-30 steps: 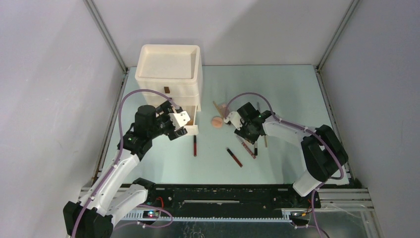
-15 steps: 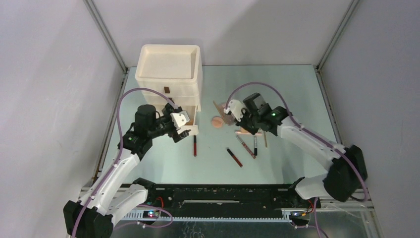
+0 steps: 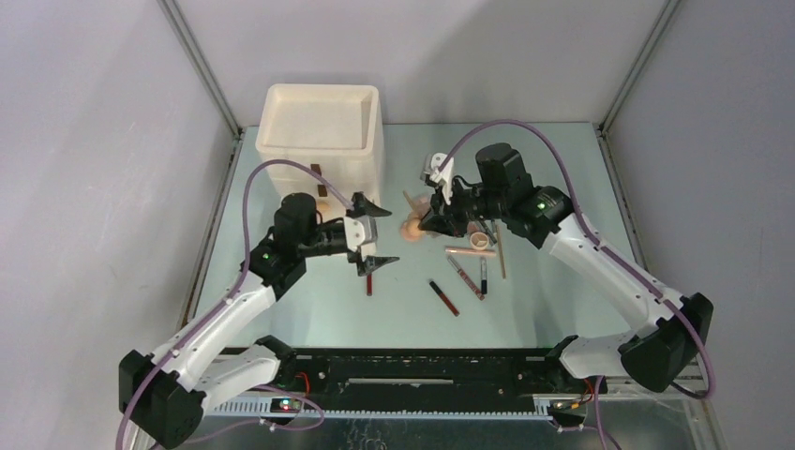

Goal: Organize the makeup
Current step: Pick up the makeup tool from the center of the board, then place the makeup tool in the drawer.

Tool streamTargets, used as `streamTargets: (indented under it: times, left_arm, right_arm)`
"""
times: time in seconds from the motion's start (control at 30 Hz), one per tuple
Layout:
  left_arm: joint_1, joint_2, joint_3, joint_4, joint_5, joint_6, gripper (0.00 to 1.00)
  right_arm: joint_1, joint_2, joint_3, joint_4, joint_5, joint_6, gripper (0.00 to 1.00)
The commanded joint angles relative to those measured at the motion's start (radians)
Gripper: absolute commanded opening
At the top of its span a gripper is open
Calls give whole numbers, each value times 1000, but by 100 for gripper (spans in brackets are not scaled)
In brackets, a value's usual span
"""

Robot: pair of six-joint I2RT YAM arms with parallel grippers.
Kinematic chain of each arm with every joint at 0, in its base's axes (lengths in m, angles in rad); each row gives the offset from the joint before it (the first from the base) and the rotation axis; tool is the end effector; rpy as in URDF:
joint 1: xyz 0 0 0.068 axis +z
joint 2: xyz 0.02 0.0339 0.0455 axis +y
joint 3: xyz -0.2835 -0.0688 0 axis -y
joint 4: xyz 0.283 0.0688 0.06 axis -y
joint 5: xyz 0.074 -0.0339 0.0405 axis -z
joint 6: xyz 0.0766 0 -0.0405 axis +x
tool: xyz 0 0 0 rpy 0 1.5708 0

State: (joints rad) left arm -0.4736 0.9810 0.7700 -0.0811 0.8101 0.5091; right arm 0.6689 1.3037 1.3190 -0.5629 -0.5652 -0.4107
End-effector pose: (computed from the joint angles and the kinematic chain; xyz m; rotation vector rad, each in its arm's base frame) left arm 0.2177 -0.1739 0.3120 1.3122 1.2746 -0.7242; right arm 0.2457 0.2465 0.3791 -1.3630 1.6135 0.7510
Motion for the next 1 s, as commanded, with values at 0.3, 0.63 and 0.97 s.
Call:
streamTargets:
  times: [0.3, 0.63, 0.97]
  left_arm:
    - [-225, -19, -28, 131, -281, 245, 85]
    - [-243, -29, -52, 102, -373, 350, 76]
    - [-285, 11, -28, 110, -467, 369, 33]
  right_arm:
    - [-18, 145, 73, 101, -378, 286, 16]
    - [-68, 168, 71, 118, -455, 341, 16]
    - [-73, 180, 71, 106, -450, 332, 22]
